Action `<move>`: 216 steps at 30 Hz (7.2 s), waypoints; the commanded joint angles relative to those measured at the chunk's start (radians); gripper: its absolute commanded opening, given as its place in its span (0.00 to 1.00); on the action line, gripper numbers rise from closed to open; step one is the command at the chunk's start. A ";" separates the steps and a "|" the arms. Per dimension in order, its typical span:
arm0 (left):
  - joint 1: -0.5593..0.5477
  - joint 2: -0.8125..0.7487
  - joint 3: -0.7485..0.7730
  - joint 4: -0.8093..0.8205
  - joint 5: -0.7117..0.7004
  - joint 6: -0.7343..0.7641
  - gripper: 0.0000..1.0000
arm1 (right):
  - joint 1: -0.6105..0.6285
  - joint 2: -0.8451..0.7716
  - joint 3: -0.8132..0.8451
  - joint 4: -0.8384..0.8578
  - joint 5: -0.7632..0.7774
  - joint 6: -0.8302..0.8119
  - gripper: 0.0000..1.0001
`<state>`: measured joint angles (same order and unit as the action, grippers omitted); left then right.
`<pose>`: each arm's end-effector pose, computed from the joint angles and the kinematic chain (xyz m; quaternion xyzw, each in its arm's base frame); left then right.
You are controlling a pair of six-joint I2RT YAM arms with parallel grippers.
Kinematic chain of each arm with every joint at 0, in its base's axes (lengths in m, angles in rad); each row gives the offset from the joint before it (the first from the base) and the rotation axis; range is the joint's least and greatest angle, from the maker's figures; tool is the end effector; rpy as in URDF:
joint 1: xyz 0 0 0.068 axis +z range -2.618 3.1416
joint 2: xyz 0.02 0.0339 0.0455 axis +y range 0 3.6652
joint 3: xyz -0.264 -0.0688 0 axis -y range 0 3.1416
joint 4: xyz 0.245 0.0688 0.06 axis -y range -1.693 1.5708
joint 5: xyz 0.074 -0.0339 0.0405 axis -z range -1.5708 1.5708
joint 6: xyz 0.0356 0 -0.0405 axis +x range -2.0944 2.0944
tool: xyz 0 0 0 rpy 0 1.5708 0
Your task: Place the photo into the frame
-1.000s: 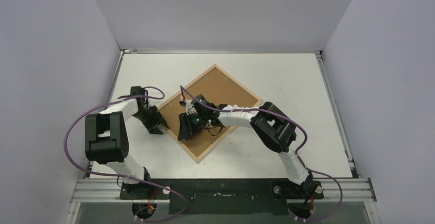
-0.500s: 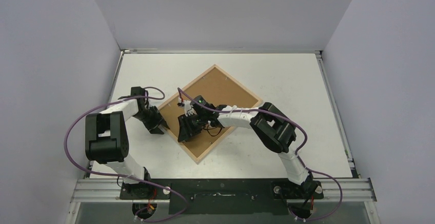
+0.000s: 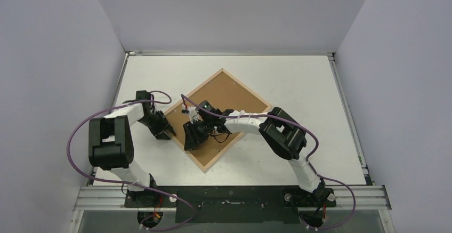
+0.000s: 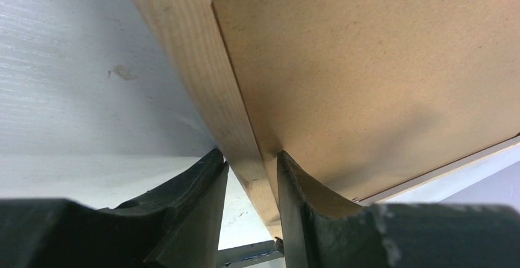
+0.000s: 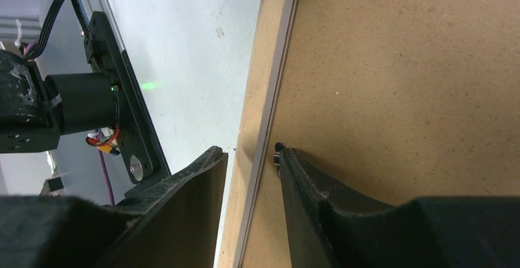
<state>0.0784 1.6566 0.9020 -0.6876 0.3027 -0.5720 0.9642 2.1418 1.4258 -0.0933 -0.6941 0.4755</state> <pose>0.2760 0.0110 0.1453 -0.3060 0.9379 -0.1614 0.0248 0.2417 0.3883 0.1467 -0.3339 0.8165 0.4678 0.0546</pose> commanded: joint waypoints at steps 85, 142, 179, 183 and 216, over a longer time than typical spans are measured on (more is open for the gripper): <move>-0.005 0.100 0.449 0.145 -0.017 0.305 0.76 | -0.139 -0.677 -0.417 -0.328 1.034 0.558 0.89; -0.179 -0.199 -0.019 0.308 0.227 0.107 0.38 | -0.577 -0.381 0.076 -0.533 0.989 0.237 0.77; -0.040 -0.332 -0.117 0.200 0.072 0.039 0.43 | -0.017 0.232 0.748 -0.729 0.934 0.257 0.44; -0.040 -0.333 -0.114 0.181 0.039 0.036 0.43 | -0.014 0.241 0.738 -0.746 0.969 0.265 0.44; -0.041 -0.316 -0.117 0.186 0.044 0.029 0.44 | -0.023 0.095 0.510 -0.828 0.960 0.085 0.12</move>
<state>0.0345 1.3396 0.7765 -0.5209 0.3279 -0.5407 0.9497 2.3627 2.0346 -0.8299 0.2539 0.6617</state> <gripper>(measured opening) 0.435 0.241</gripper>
